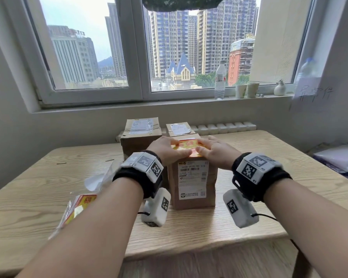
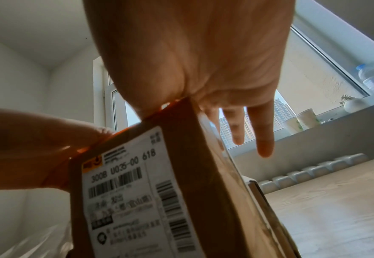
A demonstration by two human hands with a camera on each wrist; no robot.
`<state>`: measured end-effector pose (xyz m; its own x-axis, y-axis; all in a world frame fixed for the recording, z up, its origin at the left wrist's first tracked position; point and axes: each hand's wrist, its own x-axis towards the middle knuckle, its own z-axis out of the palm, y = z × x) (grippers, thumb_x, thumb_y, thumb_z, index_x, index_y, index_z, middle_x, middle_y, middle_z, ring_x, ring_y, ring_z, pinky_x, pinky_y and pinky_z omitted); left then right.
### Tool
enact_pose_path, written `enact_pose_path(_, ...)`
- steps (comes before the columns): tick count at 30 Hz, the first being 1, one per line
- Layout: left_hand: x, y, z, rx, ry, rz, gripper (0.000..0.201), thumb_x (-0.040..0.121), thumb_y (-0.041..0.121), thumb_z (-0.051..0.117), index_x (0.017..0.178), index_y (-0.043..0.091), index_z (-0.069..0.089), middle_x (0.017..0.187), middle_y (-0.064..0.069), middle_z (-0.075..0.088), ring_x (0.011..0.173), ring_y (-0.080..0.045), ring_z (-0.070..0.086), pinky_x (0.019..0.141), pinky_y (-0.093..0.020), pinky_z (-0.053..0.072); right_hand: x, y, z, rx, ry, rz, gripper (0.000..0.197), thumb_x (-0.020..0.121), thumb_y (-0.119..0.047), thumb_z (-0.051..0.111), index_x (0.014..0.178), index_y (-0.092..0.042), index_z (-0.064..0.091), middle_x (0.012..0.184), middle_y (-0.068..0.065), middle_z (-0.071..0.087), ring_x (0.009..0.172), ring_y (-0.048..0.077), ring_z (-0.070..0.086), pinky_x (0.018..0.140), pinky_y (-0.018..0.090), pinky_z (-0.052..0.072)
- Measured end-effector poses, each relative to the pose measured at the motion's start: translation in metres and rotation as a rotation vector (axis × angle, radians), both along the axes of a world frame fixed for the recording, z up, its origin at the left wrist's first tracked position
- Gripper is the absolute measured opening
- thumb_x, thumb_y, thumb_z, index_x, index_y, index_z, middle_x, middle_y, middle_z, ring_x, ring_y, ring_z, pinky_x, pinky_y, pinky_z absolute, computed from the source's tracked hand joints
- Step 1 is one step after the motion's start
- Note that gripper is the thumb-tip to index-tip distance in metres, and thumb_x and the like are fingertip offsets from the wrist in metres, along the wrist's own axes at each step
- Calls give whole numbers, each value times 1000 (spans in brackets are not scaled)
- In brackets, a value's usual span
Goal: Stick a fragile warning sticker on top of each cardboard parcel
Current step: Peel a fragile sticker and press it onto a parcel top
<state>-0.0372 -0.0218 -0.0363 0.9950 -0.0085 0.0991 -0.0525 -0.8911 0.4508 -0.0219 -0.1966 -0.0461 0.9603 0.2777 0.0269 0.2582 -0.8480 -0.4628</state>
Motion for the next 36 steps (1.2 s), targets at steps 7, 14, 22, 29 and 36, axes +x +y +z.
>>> enact_pose_path(7,-6,-1,-1,-112,-27,25,57,79,56,64,124,21,61,119,1,63,99,-14,59,83,-29,53,-7,-2,1,103,-26,-43,60,98,-51,39,151,-24,31,149,8,44,134,25,43,109,38,37)
enact_pose_path(14,-8,4,-11,-237,-155,133,74,72,63,66,129,19,50,125,-4,56,110,-21,58,90,-42,54,-11,-12,-8,307,68,-129,72,90,-63,44,148,-22,29,143,12,48,116,30,57,75,44,59)
enact_pose_path(22,-25,2,-15,-303,-1,92,88,53,59,81,125,21,46,111,4,60,99,-16,62,75,-36,60,-26,-21,-25,414,81,30,23,74,-24,82,89,-31,66,89,-11,71,82,8,68,66,19,54)
enact_pose_path(29,-24,-13,7,-369,-137,7,90,57,43,85,133,20,42,118,-2,63,102,-18,63,87,-34,55,-22,-35,3,748,-42,-84,56,67,-15,87,117,-13,64,103,0,72,90,12,69,78,30,58)
enact_pose_path(36,-3,-55,43,-493,-179,-101,118,41,47,88,141,17,33,118,-4,61,103,-22,62,83,-43,58,-7,-77,33,929,-103,-204,72,68,-14,86,132,-12,52,110,2,69,92,11,66,68,27,52)
